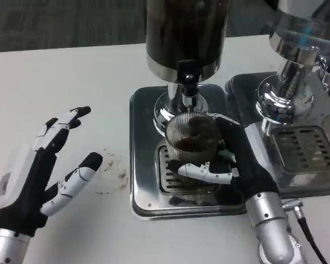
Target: Grasp the cup under the faucet to collect the drink, then remove the cup.
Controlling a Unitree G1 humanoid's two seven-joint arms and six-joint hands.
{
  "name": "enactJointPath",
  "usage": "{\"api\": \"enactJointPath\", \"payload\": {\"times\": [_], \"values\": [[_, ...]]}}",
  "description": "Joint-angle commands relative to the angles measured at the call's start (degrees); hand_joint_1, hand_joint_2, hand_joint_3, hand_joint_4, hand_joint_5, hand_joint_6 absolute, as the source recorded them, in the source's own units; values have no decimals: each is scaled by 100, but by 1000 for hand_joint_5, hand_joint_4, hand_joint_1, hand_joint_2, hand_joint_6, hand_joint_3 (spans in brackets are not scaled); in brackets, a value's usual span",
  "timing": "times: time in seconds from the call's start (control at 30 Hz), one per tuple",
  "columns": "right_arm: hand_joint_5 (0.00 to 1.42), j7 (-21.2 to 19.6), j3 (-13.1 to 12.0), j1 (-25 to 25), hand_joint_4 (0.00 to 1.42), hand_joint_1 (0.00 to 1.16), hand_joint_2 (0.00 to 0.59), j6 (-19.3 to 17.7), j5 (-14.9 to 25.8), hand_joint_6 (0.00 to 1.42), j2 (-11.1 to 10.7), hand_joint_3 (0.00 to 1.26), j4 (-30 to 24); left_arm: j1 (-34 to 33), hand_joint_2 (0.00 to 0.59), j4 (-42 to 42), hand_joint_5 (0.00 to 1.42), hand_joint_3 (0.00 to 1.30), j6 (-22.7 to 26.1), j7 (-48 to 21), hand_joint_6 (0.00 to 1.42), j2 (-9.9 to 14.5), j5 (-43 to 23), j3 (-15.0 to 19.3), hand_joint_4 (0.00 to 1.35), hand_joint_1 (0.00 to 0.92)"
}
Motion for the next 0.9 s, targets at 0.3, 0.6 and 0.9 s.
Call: {"api": "enactJointPath", "payload": {"times": [0.3,0.6,0.9], "values": [[746,-179,-96,329,707,1103,85,43,-95,818,-101,659,-611,-94,206,159,179,178,53,-84,26,31,-116,-173,38,0],[756,-196,-240,613,717,1103,85,68,-92,846,-101,668,-1183,-184,206,271,179,182,5,-95,25,25,-122,-247,38,0],[772,131,-171,1204,734,1095,84,154,-76,871,-108,675,-2158,-195,203,259,179,179,50,-183,24,34,-127,-331,27,0]]}}
